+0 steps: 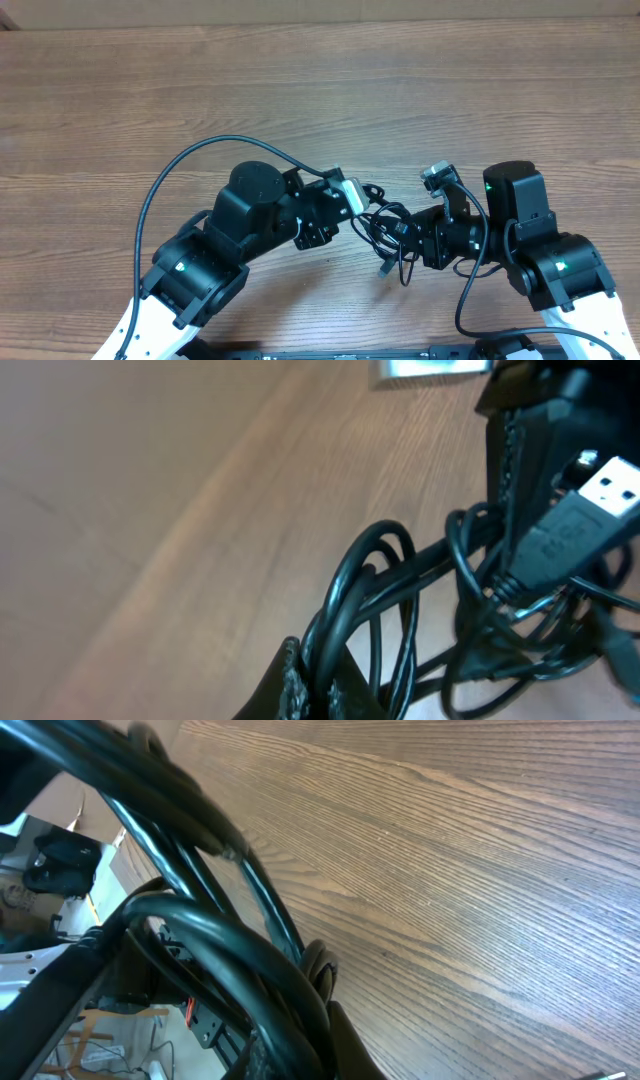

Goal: Untangle cables

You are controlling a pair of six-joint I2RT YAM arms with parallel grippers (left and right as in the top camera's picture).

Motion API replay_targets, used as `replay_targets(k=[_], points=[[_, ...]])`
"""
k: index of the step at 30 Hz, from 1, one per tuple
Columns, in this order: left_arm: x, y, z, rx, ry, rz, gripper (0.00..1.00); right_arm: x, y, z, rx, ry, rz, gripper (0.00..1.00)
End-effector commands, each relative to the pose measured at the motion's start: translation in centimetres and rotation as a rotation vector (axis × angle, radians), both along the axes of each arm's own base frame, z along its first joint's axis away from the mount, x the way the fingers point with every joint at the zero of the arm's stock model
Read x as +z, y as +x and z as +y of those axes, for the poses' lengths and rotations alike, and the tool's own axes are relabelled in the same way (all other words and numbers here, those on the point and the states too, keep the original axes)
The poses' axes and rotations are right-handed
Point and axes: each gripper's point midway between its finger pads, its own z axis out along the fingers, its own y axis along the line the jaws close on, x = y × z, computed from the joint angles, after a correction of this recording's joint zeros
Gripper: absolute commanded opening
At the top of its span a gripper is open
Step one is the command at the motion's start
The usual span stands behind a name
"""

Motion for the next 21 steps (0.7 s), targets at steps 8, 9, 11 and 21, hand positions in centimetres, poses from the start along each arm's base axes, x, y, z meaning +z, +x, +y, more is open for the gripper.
replay_targets(k=[8,9,11,21], points=[[5.3,3.7,2.4,0.058,0.188,-0.467,0.04,-1.8,0.0,-2.1,-0.103,-0.108,0.059,0.04],[5.4,3.8,2.4,0.048,0.206,-0.491,0.04,-1.8,0.0,-2.1,-0.103,-0.107,0.059,0.04],[5.5,3.8,2.4,0.031,0.235,-0.525,0.04,-1.8,0.0,-2.1,-0.103,-0.108,0.059,0.04],[5.4,5.1,4.2,0.143,0.304,-0.538,0.04,-1.8,-0.1,-2.2,-0.103,-0.109,0.062,0.04]])
